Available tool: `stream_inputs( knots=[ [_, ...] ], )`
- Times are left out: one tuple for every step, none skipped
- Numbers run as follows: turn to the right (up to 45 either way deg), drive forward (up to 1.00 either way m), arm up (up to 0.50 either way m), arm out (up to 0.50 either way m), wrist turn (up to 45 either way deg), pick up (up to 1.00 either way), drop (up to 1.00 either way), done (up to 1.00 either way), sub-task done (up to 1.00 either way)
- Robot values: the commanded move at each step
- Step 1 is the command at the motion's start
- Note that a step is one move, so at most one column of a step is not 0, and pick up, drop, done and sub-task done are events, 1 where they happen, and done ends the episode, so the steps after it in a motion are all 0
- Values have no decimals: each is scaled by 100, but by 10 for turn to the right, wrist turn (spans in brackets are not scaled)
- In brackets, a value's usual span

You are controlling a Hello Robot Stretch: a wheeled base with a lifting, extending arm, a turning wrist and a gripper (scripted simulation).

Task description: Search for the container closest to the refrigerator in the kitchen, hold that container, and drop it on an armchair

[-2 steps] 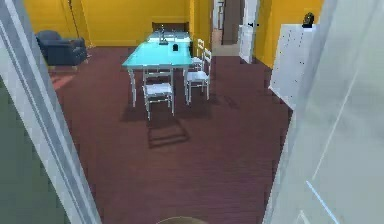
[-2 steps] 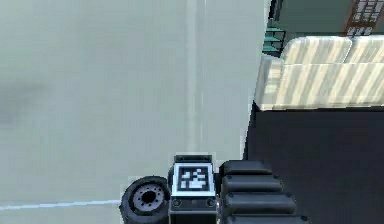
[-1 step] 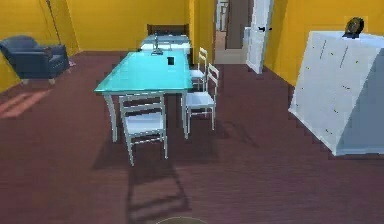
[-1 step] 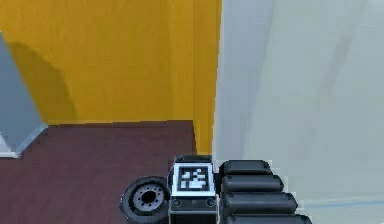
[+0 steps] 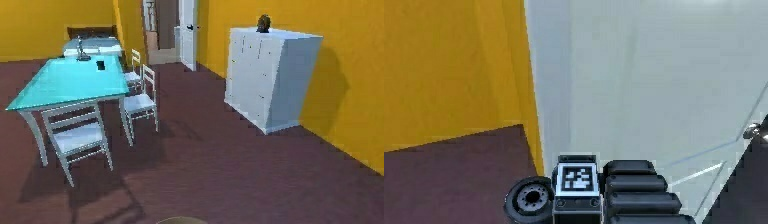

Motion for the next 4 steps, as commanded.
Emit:
stream_inputs(
  knots=[
    [0,100,0,0,0,0,0,0,0],
    [30,0,0,0,0,0,0,0,0],
    [0,100,0,0,0,0,0,0,0],
    [0,15,0,0,0,0,0,0,0]
  ],
)
